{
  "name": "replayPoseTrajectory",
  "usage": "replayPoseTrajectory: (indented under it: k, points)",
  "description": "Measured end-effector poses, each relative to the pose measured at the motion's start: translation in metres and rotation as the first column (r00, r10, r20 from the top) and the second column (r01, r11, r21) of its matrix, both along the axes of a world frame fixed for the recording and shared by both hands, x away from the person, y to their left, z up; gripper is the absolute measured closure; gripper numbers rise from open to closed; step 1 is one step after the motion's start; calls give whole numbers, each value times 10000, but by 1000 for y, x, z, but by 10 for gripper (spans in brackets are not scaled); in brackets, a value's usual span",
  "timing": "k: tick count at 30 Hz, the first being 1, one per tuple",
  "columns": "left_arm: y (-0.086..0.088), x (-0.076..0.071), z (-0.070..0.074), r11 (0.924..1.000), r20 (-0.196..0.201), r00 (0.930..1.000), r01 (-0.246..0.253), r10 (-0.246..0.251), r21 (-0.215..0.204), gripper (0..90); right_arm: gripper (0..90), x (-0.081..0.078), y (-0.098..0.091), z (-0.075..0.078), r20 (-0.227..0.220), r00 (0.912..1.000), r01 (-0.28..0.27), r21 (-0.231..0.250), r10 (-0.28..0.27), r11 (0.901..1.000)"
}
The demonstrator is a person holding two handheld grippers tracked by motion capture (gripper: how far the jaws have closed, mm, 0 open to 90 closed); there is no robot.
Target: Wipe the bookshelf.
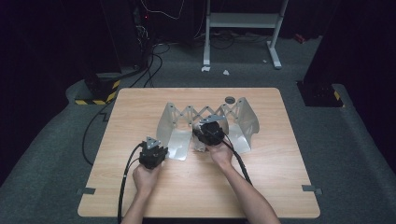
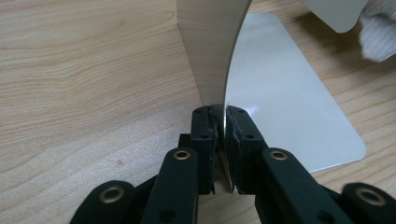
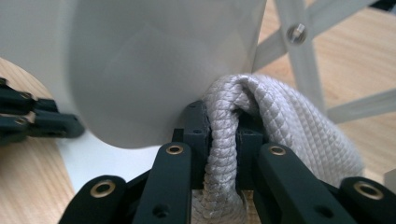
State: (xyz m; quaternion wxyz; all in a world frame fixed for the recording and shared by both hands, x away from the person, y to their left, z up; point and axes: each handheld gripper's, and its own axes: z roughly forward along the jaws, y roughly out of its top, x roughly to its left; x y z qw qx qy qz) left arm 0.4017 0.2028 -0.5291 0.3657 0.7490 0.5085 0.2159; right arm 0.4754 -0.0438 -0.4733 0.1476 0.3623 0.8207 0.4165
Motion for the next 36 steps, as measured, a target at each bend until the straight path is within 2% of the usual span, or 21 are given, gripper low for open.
replayPoseTrajectory:
  k: [5, 10, 23, 29, 36]
  points:
    - [0, 0, 0, 10000, 6, 10000, -4, 4, 21, 811, 801, -7, -4, 15, 396, 9992, -120, 392, 104, 9992]
    - [0, 0, 0, 10000, 9, 10000, -3, 3, 38, 811, 800, -12, -4, 32, 717, 9972, -249, 382, 221, 9990]
    - [0, 0, 0, 10000, 9, 10000, -1, 1, -6, 811, 800, -29, -9, 51, 1272, 9912, -411, 334, 366, 9986]
    - [0, 1, 0, 10000, -23, 10000, 29, -29, -63, 810, 800, -34, -5, 42, 1148, 9926, -391, -37, 393, 9992]
    - [0, 1, 0, 10000, -8, 10000, 37, -37, -31, 810, 800, -31, -3, 15, 498, 9983, -310, -171, 318, 9994]
